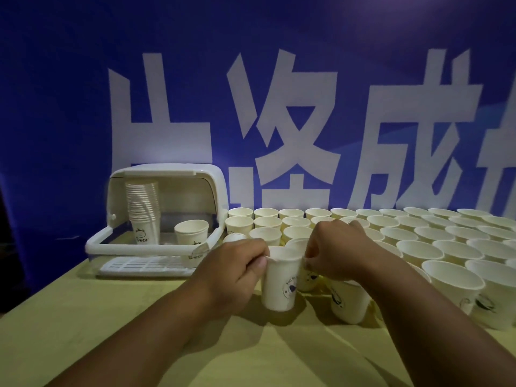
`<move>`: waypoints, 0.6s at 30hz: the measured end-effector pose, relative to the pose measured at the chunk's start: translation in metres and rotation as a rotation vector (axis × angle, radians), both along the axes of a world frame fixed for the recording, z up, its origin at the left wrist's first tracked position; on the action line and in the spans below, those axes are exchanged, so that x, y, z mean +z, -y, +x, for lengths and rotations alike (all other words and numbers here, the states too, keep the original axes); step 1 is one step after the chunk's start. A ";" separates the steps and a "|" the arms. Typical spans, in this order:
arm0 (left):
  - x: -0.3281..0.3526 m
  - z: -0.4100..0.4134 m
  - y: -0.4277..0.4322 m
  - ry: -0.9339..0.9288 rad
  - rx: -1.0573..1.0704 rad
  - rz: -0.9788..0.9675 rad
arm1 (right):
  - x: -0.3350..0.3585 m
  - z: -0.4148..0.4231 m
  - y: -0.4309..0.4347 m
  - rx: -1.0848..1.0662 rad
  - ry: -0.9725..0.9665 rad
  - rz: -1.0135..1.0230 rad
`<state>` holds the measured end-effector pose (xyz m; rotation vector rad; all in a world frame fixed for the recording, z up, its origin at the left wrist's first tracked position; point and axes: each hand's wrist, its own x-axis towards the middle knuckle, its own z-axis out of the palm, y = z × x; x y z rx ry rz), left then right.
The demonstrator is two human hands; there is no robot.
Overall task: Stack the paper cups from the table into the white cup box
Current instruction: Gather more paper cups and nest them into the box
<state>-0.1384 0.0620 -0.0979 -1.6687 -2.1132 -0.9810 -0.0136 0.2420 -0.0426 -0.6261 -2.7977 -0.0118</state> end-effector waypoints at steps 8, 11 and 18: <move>0.016 -0.041 0.027 -0.053 0.183 0.348 | 0.007 -0.002 0.016 0.034 -0.081 0.012; 0.020 -0.059 0.041 -0.098 0.347 0.479 | 0.015 -0.010 0.027 0.087 -0.167 -0.078; 0.020 -0.088 0.059 -0.104 0.639 0.511 | 0.046 -0.057 0.055 0.214 -0.368 -0.130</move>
